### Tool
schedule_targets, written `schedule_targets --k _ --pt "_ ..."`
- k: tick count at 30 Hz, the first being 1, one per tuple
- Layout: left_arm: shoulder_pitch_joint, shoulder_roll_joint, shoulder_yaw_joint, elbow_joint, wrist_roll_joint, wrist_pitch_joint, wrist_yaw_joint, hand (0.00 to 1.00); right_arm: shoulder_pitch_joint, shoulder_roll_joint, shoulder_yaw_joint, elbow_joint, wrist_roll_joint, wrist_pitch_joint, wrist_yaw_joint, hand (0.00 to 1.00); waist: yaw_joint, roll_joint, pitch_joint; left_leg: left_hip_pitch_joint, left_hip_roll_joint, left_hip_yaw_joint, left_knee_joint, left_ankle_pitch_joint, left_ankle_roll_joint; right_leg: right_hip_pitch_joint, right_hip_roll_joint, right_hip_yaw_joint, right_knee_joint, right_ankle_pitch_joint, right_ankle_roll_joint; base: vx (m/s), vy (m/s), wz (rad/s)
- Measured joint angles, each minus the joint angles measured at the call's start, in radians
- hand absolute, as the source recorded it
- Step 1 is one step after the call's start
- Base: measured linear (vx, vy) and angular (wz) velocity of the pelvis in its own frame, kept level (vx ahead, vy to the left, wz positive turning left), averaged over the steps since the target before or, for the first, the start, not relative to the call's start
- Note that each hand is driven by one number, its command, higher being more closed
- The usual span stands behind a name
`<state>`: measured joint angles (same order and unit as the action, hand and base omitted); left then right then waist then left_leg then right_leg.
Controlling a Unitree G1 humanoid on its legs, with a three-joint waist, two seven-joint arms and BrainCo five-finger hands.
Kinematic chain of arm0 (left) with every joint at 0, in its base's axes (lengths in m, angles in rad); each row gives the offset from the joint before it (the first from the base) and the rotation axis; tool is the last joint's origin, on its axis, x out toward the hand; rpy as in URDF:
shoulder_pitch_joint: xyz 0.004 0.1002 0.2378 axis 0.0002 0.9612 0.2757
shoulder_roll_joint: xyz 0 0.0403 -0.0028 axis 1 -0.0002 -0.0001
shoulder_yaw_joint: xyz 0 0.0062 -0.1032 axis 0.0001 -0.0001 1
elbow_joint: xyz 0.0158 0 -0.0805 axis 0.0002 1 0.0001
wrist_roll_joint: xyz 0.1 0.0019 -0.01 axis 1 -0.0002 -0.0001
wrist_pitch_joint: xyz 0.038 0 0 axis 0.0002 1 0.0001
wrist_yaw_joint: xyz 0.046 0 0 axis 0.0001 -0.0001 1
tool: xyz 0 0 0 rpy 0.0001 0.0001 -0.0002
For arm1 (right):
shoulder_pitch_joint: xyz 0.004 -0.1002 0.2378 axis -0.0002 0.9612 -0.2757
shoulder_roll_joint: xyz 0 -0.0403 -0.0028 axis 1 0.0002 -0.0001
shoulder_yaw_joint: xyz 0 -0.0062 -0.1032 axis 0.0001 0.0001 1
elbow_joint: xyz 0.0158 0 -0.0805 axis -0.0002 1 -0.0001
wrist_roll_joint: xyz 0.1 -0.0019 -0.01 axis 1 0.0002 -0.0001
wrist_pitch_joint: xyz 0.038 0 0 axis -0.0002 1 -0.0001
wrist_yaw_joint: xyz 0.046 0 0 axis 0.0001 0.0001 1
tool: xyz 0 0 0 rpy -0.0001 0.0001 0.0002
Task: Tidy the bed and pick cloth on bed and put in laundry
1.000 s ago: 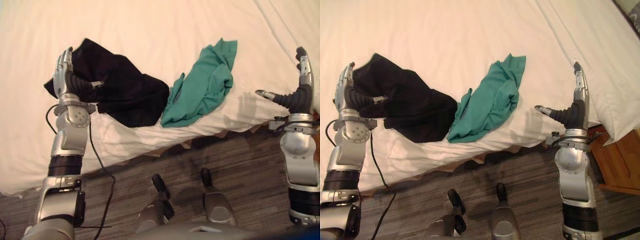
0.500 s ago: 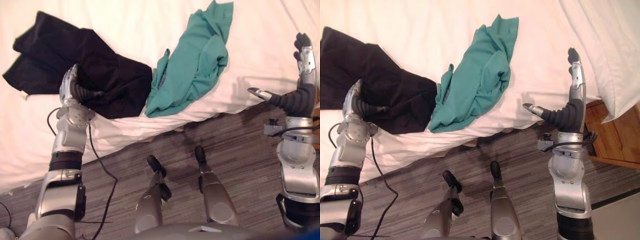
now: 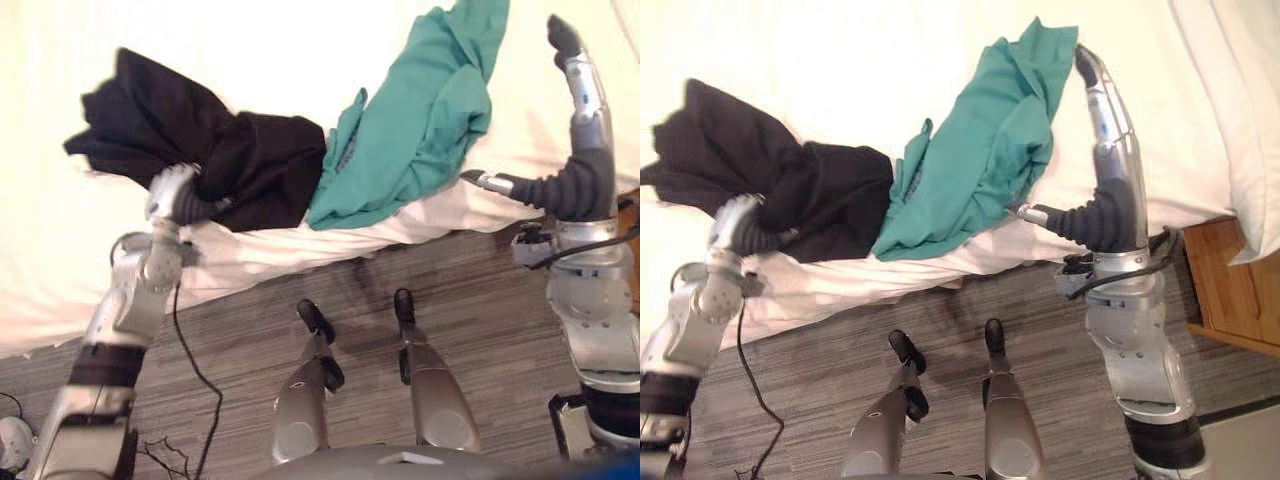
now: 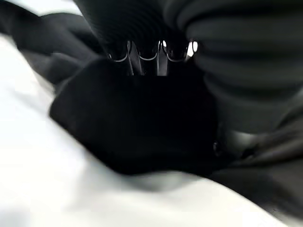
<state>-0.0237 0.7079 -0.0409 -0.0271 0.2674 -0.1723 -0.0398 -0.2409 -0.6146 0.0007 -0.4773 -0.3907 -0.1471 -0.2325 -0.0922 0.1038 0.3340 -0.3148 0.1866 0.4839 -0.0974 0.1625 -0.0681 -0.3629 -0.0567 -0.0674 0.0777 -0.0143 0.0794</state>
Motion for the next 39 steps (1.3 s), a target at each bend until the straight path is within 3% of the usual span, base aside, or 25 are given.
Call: schedule_targets --k 3,7,10,13,20,21,24,29,35,39 --pt "0.189 -0.001 -0.062 -0.073 -0.181 -0.033 -0.091 1.0 -0.042 -0.038 0.021 0.117 -0.047 0.003 0.028 0.0 0.005 -0.003 -0.005 0.001 -0.003 -0.029 0.0 0.0 0.0 0.019 -0.003 -0.037 0.0 -0.004 -0.004 0.04 0.017 0.31" --pt "0.324 -0.064 -0.078 -0.061 -0.331 -0.019 -0.138 1.0 -0.117 -0.082 0.032 0.327 -0.069 0.026 0.044 0.0 0.027 -0.006 -0.007 0.001 -0.012 -0.061 0.0 0.013 0.006 0.04 -0.01 -0.061 0.0 -0.01 -0.014 0.0 0.012 0.29" --pt "0.352 -0.098 -0.074 0.016 -0.367 -0.008 -0.138 1.0 -0.193 -0.11 0.053 0.571 -0.104 0.057 0.066 0.0 0.049 -0.006 -0.007 -0.001 -0.026 -0.098 0.0 0.05 0.002 0.062 -0.023 -0.095 0.0 -0.014 -0.019 -0.06 -0.011 0.36" --pt "0.369 -0.127 -0.073 0.066 -0.388 -0.004 -0.146 1.0 -0.224 -0.11 0.053 0.679 -0.104 0.068 0.074 0.0 0.057 -0.004 -0.006 -0.005 -0.032 -0.113 0.0 0.058 0.004 0.064 -0.025 -0.103 -0.001 -0.015 -0.021 -0.07 -0.001 0.14" --pt "0.368 -0.261 -0.086 0.308 -0.446 0.029 -0.161 1.0 -0.326 -0.103 0.079 0.956 -0.103 0.087 0.073 0.0 0.058 0.035 0.012 -0.021 -0.037 -0.162 -0.001 0.045 -0.002 0.047 -0.031 -0.107 0.01 -0.032 -0.014 -0.12 0.018 0.03" --pt "0.292 -0.313 -0.084 0.45 -0.428 0.035 -0.151 1.0 -0.357 -0.091 0.089 0.997 -0.103 0.098 0.072 1.0 0.06 0.051 0.014 -0.021 -0.029 -0.157 -0.001 0.014 -0.003 0.04 -0.026 -0.105 0.01 -0.031 -0.013 -0.14 0.022 -0.2" --pt "0.063 -0.397 -0.071 0.789 -0.352 0.1 -0.096 1.0 -0.478 -0.051 0.149 1.105 -0.106 0.119 0.069 1.0 0.057 0.043 0.018 -0.034 -0.028 -0.146 -0.001 0.024 0.0 0.027 -0.026 -0.087 -0.001 0.004 -0.003 -0.13 0.018 -0.17" --pt "-0.119 -0.455 -0.056 0.837 -0.359 0.099 -0.039 1.0 -0.554 -0.011 0.174 1.16 -0.105 0.137 0.066 1.0 0.054 0.021 0.016 -0.045 -0.025 -0.146 0.0 0.037 0.011 0.014 -0.023 -0.083 0.0 0.018 -0.002 -0.06 -0.01 -0.04" --pt "-0.16 -0.467 -0.041 0.855 -0.367 0.098 -0.018 1.0 -0.576 0.031 0.174 1.149 -0.083 0.138 0.048 1.0 0.054 0.021 0.016 -0.036 -0.009 -0.144 0.0 0.054 0.008 0.006 -0.008 -0.08 0.023 0.006 -0.016 0.02 -0.052 -0.07" --pt "-0.167 -0.47 -0.034 0.877 -0.396 0.1 -0.015 1.0 -0.555 0.063 0.165 1.137 0.009 0.139 0.029 1.0 0.057 0.021 0.016 -0.013 -0.011 -0.144 0.0 0.065 -0.007 0.005 -0.009 -0.08 0.079 -0.033 -0.027 0.03 -0.03 0.0"
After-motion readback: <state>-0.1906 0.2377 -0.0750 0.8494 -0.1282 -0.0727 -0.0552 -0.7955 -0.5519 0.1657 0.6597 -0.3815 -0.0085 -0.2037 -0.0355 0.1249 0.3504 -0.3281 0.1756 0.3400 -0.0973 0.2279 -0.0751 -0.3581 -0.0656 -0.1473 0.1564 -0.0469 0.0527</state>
